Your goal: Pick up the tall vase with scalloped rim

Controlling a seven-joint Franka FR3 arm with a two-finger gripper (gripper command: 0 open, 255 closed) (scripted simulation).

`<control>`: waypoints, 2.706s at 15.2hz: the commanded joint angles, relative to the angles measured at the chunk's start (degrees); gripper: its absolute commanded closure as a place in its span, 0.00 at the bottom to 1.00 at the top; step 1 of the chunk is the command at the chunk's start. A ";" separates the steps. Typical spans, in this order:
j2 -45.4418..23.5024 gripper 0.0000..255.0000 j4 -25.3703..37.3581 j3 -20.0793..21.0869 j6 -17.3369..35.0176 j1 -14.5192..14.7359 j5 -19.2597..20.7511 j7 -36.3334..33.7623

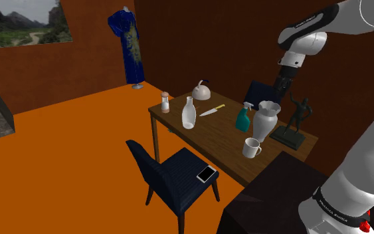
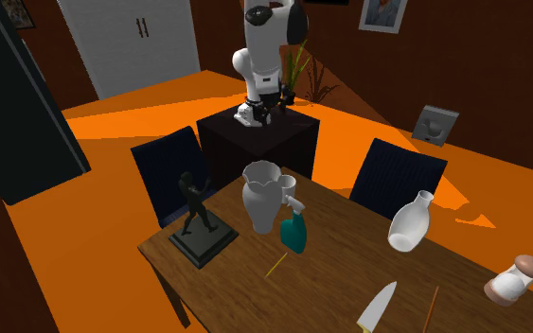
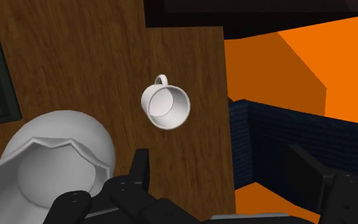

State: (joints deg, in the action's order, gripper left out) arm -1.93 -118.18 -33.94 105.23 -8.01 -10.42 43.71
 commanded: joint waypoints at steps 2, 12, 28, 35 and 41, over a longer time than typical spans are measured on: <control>-8.51 0.00 5.98 -1.15 -0.49 -2.27 -5.19 5.37; -34.52 0.00 31.52 1.93 -7.75 -16.34 -18.17 15.22; -48.30 1.00 45.07 5.21 -8.83 -23.55 -22.52 16.60; -48.33 1.00 45.13 5.21 -8.86 -23.58 -22.53 16.60; -46.35 1.00 45.61 4.67 -11.12 -23.37 -21.79 15.90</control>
State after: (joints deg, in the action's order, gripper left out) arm -48.85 -72.72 -29.13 94.71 -31.48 -32.39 59.85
